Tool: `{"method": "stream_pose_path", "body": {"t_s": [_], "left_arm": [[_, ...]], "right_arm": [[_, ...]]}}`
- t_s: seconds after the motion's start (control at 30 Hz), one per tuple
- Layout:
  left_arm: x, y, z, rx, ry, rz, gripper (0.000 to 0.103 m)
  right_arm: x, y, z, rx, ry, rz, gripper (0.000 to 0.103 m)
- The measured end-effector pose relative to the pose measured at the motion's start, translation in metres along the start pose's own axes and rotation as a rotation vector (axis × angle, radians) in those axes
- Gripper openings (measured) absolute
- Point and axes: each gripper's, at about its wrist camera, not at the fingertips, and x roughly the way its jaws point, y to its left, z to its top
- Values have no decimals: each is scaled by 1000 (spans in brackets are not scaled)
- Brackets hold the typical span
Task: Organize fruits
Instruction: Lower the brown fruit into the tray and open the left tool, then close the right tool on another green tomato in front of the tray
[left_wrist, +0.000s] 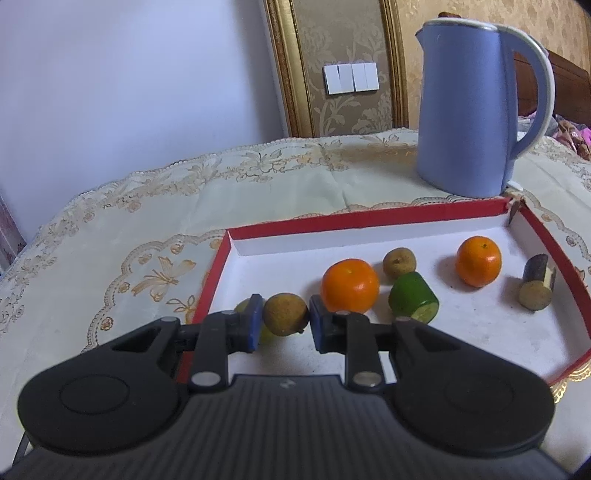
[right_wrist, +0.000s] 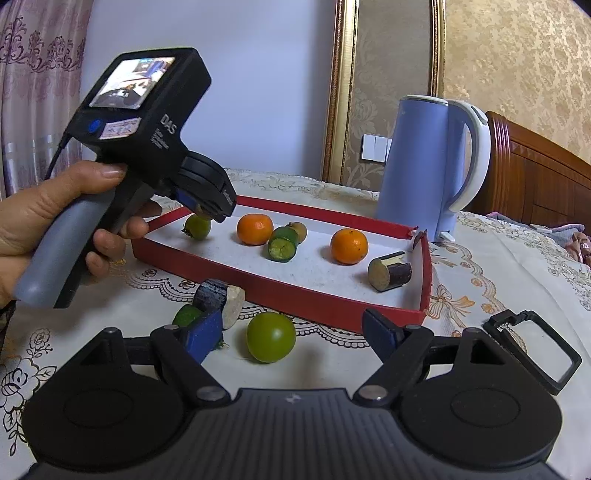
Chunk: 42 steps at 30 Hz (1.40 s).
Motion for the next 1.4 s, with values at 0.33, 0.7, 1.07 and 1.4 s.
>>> {"method": "stream_pose_path", "body": {"t_s": [0.33, 0.7, 1.07, 1.4], "left_arm": [[15, -3, 2, -1, 17, 9, 24], [19, -4, 6, -9, 15, 13, 25], [-4, 1, 9, -13, -32, 25, 50], [-66, 35, -16, -94, -139, 66, 98]], "right_arm": [[3, -2, -1, -1, 7, 6, 83], [4, -1, -1, -8, 11, 15, 79], [6, 0, -1, -9, 17, 21, 76], [19, 2, 1, -22, 60, 33, 61]]}}
